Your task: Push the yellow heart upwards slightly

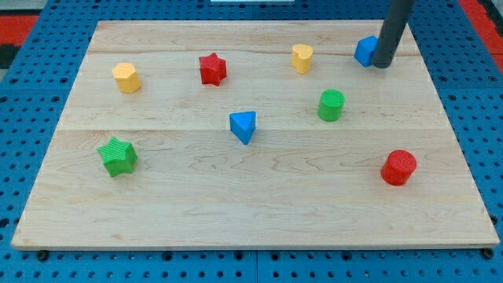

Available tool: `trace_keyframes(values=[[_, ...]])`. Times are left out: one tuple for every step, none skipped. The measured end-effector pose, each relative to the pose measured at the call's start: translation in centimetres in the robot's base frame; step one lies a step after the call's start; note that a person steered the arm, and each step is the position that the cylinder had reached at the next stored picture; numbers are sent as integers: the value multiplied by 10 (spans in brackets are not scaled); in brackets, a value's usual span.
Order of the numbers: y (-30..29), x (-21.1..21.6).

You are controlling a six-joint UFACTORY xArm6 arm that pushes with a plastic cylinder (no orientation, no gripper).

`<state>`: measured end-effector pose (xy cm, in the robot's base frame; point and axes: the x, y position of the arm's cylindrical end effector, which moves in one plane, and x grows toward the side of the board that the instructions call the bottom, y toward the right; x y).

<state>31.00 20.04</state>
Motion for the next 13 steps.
trace_keyframes(values=[[-24, 1], [-42, 4], [-59, 7], [-82, 9], [-104, 10], [-121, 10], [-129, 10], [-133, 10], [-134, 9], [-134, 7], [-134, 3], [-134, 1], [-139, -1]])
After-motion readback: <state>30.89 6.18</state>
